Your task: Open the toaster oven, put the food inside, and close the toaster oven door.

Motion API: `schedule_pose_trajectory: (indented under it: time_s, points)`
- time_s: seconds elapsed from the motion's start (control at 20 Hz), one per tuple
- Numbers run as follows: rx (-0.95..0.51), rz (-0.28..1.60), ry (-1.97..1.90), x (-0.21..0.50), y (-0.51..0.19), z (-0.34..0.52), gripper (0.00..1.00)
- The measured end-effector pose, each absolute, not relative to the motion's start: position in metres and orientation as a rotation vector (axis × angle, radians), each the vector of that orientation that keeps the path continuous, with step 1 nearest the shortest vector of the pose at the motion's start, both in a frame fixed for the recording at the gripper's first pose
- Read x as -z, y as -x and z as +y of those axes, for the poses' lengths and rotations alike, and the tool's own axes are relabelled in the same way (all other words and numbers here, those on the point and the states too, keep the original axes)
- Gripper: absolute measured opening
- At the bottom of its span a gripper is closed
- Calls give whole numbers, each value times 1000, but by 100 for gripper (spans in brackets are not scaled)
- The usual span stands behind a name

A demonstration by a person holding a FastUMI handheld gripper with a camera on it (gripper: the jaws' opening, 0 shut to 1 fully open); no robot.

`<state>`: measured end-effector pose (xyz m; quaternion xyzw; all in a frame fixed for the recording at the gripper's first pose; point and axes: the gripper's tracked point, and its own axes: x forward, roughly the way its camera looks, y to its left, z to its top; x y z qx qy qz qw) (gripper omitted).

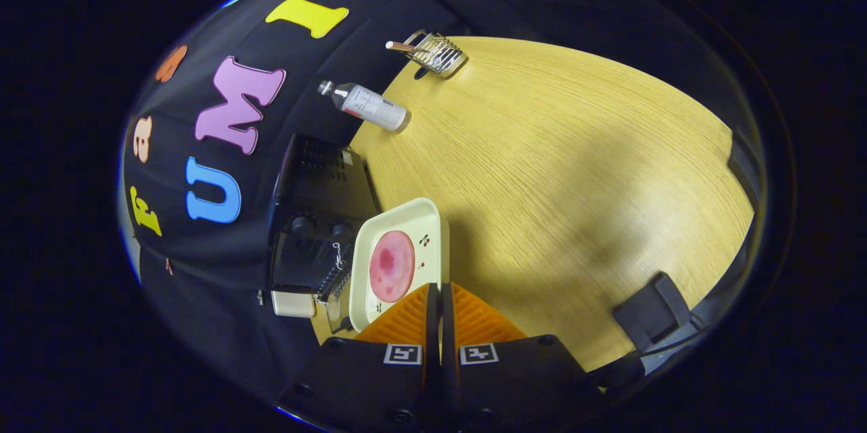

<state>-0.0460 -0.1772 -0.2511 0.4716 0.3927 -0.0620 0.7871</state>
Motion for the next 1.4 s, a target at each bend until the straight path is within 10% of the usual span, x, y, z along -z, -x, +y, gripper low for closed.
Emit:
schedule_pose_trajectory:
  time_s: [1.4]
  points:
    - [106, 638, -1079, 222, -55, 50, 6]
